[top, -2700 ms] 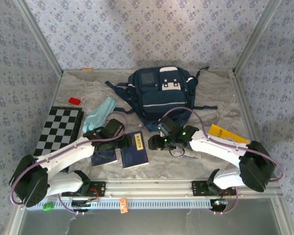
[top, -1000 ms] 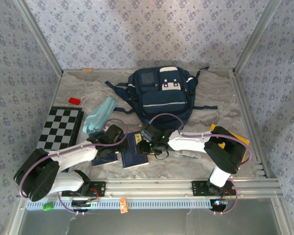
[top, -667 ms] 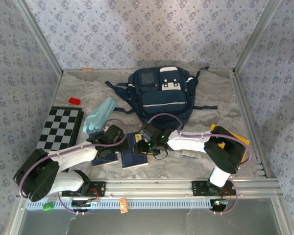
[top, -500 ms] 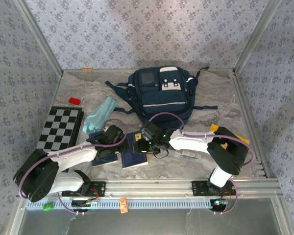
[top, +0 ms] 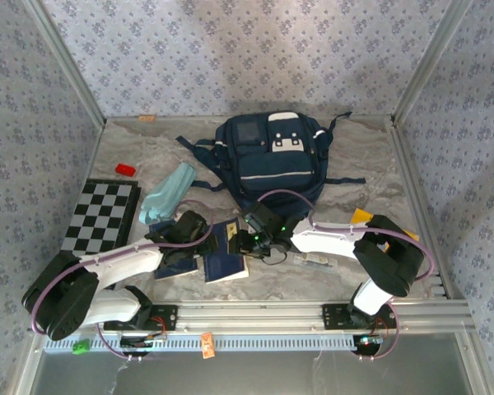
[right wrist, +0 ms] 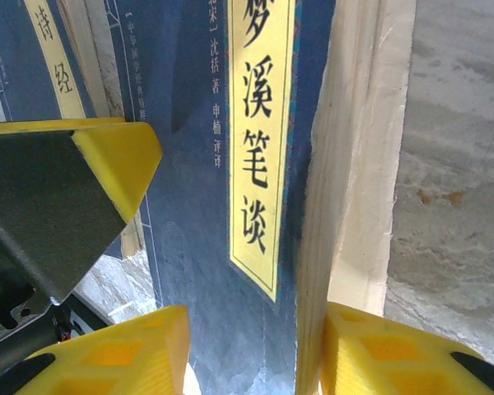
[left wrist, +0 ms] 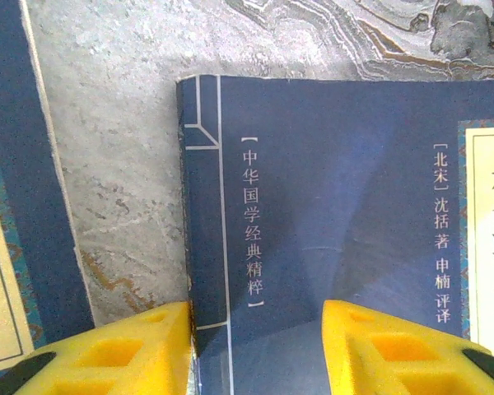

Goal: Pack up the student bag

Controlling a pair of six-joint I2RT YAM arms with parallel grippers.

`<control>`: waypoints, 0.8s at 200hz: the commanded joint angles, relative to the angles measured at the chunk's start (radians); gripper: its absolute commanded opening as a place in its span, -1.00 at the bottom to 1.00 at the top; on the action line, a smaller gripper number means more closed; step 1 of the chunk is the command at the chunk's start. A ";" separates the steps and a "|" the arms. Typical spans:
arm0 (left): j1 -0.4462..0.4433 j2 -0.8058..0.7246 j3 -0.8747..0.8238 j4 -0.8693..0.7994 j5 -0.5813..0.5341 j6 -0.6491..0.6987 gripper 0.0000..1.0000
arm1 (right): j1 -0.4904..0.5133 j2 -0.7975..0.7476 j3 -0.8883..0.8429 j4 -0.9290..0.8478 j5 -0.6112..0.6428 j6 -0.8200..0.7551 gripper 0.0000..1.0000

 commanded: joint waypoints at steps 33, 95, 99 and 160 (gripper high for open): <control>-0.007 0.003 -0.047 -0.055 0.000 -0.001 -0.09 | -0.006 -0.053 -0.038 0.067 -0.021 0.022 -0.40; -0.007 -0.010 -0.042 -0.061 -0.002 -0.005 -0.08 | -0.010 -0.065 -0.057 0.111 -0.040 0.030 -0.69; -0.006 -0.013 -0.041 -0.061 -0.002 -0.005 -0.08 | -0.010 -0.065 -0.055 0.110 -0.040 0.030 -0.72; 0.001 -0.200 0.029 -0.195 -0.033 0.057 0.07 | -0.003 -0.140 -0.065 0.128 -0.036 0.057 -1.00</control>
